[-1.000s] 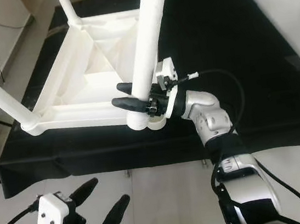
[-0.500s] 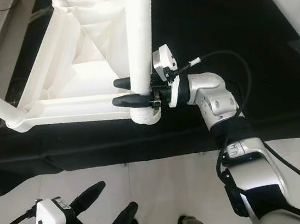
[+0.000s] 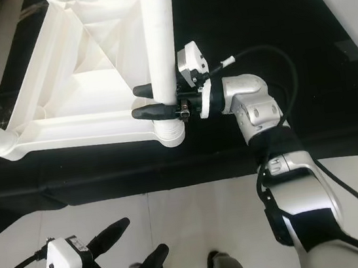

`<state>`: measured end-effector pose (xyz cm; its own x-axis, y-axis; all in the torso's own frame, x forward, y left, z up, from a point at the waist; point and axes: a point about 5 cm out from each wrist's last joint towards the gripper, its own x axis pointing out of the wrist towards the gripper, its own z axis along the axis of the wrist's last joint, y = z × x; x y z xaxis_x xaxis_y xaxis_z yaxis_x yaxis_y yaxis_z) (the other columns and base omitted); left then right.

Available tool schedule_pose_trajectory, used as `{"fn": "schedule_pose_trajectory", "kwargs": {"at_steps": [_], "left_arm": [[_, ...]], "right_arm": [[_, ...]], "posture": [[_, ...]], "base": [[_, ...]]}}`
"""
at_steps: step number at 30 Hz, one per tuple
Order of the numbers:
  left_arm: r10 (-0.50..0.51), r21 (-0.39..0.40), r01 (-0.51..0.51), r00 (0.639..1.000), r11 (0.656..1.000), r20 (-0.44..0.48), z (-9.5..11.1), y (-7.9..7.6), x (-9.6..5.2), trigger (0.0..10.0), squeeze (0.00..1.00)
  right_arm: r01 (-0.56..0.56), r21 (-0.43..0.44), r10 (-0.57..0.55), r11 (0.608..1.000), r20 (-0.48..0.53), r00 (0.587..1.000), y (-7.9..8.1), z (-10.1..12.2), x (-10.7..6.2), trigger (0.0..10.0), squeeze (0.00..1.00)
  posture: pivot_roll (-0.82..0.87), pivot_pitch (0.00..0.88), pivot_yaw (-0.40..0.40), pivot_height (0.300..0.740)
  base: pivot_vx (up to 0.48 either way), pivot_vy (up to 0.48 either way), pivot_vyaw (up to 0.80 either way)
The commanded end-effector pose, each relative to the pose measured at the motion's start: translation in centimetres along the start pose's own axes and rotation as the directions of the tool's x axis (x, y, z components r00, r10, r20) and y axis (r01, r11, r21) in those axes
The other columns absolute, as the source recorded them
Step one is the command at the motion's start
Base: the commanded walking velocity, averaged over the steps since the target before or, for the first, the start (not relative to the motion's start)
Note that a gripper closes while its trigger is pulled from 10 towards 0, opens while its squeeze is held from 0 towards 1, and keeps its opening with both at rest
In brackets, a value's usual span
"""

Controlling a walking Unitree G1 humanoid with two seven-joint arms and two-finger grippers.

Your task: Building children table

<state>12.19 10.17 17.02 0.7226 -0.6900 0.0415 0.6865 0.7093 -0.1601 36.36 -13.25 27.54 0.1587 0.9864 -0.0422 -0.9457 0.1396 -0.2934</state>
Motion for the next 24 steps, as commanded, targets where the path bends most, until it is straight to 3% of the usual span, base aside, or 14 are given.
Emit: {"fn": "schedule_pose_trajectory", "kwargs": {"at_steps": [1, 8, 13, 24], "left_arm": [[-0.017, 0.003, 0.017, 0.999, 1.0, -0.029, -0.1, -0.3, -0.3, 10.0, 0.0], [-0.02, 0.0, 0.02, 0.999, 1.0, -0.03, 0.0, -0.4, -0.3, 10.0, 0.0], [-0.022, -0.001, 0.022, 0.999, 1.0, -0.03, 0.0, -0.3, -0.3, 10.0, 0.0], [-0.021, 0.0, 0.021, 0.999, 1.0, -0.027, 0.1, -0.4, -0.2, 10.0, 0.0]], "right_arm": [[-0.005, 0.077, 0.013, 0.997, -0.103, 0.995, 0.6, -2.7, 0.2, 10.0, 0.0], [-0.096, 0.059, 0.102, 0.994, -0.124, 0.987, 1.3, -3.0, 1.1, 10.0, 0.0], [-0.164, 0.001, 0.162, 0.986, -0.18, 0.97, 1.8, -3.3, 1.4, 10.0, 0.0], [-0.205, -0.048, 0.189, 0.978, -0.227, 0.955, 2.2, -3.4, 1.3, 10.0, 0.0]], "posture": [[0.05, 0.381, 0.067, 0.74], [0.05, 0.385, 0.069, 0.74], [0.05, 0.385, 0.069, 0.74], [0.04, 0.387, 0.062, 0.74]], "base": [[0.0, 0.0, 0.0], [0.0, 0.0, 0.0], [0.0, 0.0, 0.0], [0.0, 0.0, 0.0]]}}
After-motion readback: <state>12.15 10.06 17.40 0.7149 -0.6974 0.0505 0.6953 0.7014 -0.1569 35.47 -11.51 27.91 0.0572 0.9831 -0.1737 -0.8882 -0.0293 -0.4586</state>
